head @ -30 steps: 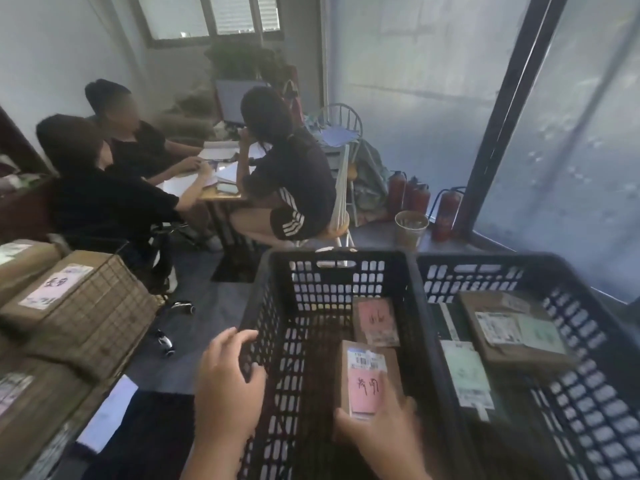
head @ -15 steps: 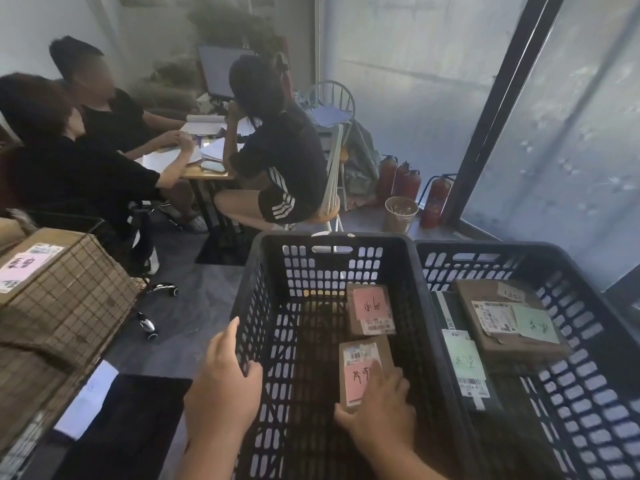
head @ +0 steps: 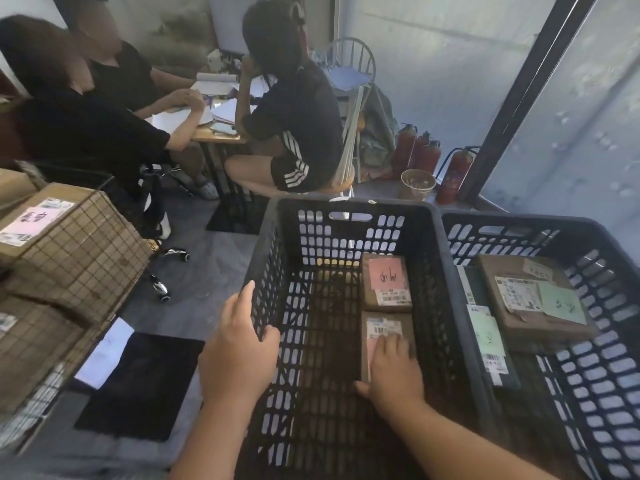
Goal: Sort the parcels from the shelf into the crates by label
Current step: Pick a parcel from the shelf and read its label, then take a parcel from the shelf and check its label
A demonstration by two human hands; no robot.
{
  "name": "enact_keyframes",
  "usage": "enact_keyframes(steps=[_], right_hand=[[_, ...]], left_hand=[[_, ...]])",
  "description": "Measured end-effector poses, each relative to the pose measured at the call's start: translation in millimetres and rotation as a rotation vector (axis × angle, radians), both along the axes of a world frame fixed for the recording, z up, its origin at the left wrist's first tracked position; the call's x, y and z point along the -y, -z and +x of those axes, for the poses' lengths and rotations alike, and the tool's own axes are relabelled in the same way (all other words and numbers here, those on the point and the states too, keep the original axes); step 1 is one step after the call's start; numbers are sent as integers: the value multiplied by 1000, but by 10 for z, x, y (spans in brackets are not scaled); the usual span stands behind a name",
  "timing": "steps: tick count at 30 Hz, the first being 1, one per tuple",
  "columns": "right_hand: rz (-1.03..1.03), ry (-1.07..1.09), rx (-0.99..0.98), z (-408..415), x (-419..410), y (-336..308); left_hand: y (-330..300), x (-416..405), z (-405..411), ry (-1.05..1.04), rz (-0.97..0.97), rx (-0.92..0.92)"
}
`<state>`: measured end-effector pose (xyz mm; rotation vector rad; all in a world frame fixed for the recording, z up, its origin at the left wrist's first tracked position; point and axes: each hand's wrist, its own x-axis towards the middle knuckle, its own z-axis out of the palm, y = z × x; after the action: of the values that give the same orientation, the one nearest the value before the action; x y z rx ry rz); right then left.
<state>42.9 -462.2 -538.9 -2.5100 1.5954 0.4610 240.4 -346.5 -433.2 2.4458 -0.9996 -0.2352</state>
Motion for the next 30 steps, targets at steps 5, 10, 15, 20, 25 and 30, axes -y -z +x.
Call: enact_keyframes(steps=[5,10,15,20,25,30], right_hand=[[106,63,114,-16,1,-236],[135,-62,336,-60,2,-879],[158,-290,522,-465,29,-1579],[103,-354,732,-804,204,-2040],[84,-481,839,-982,465,-2315],[119,-677,844,-1136,519,-2455]], left_hand=[[-72,-16,-13,30,-23,-41],[-225,-77,-77,76,-133,-142],[-447,-122,-319,93,-262,-118],[-833,-207,-712,149,-352,-110],[-1209,-408,-1079,158,-327,-88],[-1512,-739,-1675,-10,-294,15]])
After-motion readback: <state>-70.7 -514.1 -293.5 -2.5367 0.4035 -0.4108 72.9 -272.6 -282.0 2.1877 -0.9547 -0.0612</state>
